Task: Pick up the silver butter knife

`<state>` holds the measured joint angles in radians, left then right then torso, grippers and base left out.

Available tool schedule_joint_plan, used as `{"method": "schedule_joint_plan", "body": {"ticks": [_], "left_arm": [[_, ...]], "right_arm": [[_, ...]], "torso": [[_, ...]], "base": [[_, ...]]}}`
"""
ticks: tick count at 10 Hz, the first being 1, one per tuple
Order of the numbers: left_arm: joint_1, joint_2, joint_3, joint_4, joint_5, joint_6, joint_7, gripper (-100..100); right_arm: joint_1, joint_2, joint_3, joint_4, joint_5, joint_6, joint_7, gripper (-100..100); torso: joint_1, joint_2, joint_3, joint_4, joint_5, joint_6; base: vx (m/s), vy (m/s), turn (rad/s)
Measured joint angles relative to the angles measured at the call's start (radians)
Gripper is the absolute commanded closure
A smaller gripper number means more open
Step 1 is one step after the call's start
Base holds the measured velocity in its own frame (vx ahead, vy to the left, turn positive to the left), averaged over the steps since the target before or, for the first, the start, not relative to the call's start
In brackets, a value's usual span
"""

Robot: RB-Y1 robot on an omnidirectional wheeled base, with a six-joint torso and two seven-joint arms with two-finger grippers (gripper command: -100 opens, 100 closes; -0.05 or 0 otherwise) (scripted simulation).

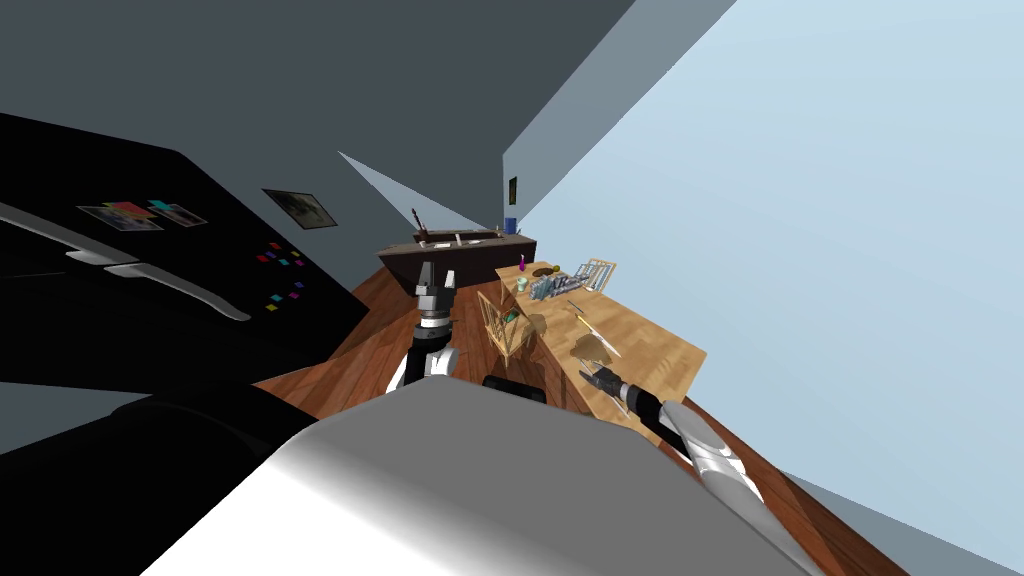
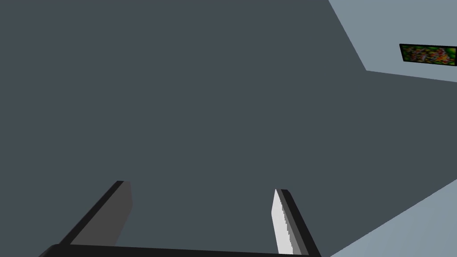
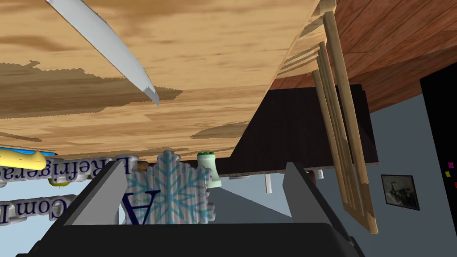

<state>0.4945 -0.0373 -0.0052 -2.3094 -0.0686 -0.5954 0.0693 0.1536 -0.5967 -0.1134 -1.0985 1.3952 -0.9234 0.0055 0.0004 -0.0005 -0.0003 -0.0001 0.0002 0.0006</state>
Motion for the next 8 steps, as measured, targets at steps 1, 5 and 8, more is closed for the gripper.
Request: {"method": "schedule_joint_plan", "body": {"ticks": [1, 5, 8], "left_arm": [[0.000, 0.000, 0.000, 0.000, 0.000, 0.000, 0.000, 0], [0.000, 0.000, 0.000, 0.000, 0.000, 0.000, 0.000, 0], [0.000, 0.000, 0.000, 0.000, 0.000, 0.000, 0.000, 0]], "right_arm": [[-0.009, -0.007, 0.000, 0.021, 0.030, -0.002, -0.003, -100], [-0.040, -0.038, -0.008, 0.115, 0.102, -0.023, 0.002, -100], [-0.063, -0.071, -0.012, 0.187, 0.188, -0.039, -0.005, -100]], "torso": [[0.000, 0.000, 0.000, 0.000, 0.000, 0.000], [0.000, 0.000, 0.000, 0.000, 0.000, 0.000], [0.000, 0.000, 0.000, 0.000, 0.000, 0.000]], "base": [[0.010, 0.002, 0.020], [0.010, 0.004, 0.036], [0.014, 0.005, 0.032]]}}
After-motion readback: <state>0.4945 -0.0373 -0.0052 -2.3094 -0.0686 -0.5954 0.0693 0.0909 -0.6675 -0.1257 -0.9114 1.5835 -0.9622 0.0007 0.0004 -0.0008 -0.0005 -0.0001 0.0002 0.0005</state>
